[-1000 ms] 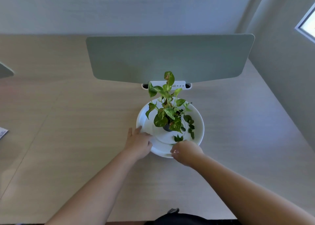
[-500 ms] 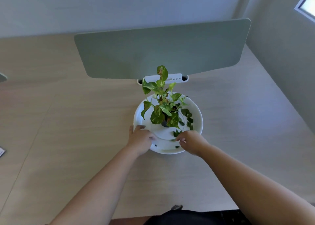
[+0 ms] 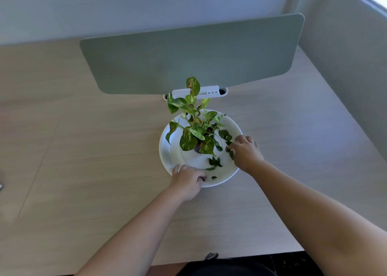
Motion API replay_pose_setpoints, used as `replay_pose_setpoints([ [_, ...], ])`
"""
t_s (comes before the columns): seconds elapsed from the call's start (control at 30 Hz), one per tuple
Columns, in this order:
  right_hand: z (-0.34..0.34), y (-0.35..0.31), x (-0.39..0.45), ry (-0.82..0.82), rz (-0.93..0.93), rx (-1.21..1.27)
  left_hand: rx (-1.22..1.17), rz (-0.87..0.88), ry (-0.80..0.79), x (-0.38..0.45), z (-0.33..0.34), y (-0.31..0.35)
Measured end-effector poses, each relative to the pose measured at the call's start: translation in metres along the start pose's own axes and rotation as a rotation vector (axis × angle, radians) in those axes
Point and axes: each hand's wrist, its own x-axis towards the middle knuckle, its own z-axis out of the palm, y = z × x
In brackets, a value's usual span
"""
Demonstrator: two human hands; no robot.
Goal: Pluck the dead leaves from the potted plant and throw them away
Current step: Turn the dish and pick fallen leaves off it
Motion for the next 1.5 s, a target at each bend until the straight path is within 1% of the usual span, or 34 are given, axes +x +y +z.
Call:
replay_pose_setpoints([
  [0.07,0.004,0.006,-0.005,0.033,-0.007,0.016,-0.16,-0.002,0.132,-0.005,-0.001,-0.004],
  [0.1,0.005,0.008,-0.006,0.046,-0.022,0.026,-0.182,-0.029,0.223,-0.007,-0.005,-0.011],
  [0.17,0.004,0.013,-0.005,0.032,-0.052,0.033,-0.08,-0.092,0.364,-0.01,-0.011,-0.031],
  [0.23,0.004,0.02,-0.005,-0.036,-0.108,0.004,0.065,-0.154,0.408,-0.012,-0.013,-0.048],
  [0.3,0.002,0.026,-0.006,-0.121,-0.173,-0.059,0.135,-0.179,0.392,-0.013,-0.012,-0.053],
  [0.37,0.001,0.028,-0.01,-0.172,-0.204,-0.107,0.174,-0.166,0.351,-0.012,-0.009,-0.054],
  [0.47,-0.001,0.024,-0.014,-0.18,-0.189,-0.137,0.221,-0.15,0.321,-0.01,-0.01,-0.06],
  [0.53,0.0,0.016,-0.017,-0.199,-0.166,-0.159,0.246,-0.126,0.329,-0.006,-0.016,-0.069],
  [0.63,0.002,0.003,-0.023,-0.222,-0.224,-0.27,0.254,-0.087,0.326,0.004,-0.029,-0.079],
  [0.7,0.003,-0.007,-0.031,-0.203,-0.276,-0.308,0.23,-0.088,0.298,0.009,-0.036,-0.079],
  [0.9,0.014,-0.048,-0.051,-0.176,-0.353,-0.32,0.218,-0.092,0.189,0.007,-0.023,-0.063],
  [1.23,0.036,-0.116,-0.069,-0.183,-0.289,-0.277,0.289,-0.097,0.114,-0.003,-0.015,-0.047],
  [1.37,0.036,-0.123,-0.072,-0.211,-0.313,-0.247,0.324,-0.094,0.102,-0.006,-0.01,-0.041],
  [1.5,0.025,-0.105,-0.073,-0.211,-0.271,-0.115,0.249,-0.018,0.137,-0.013,-0.008,-0.041],
])
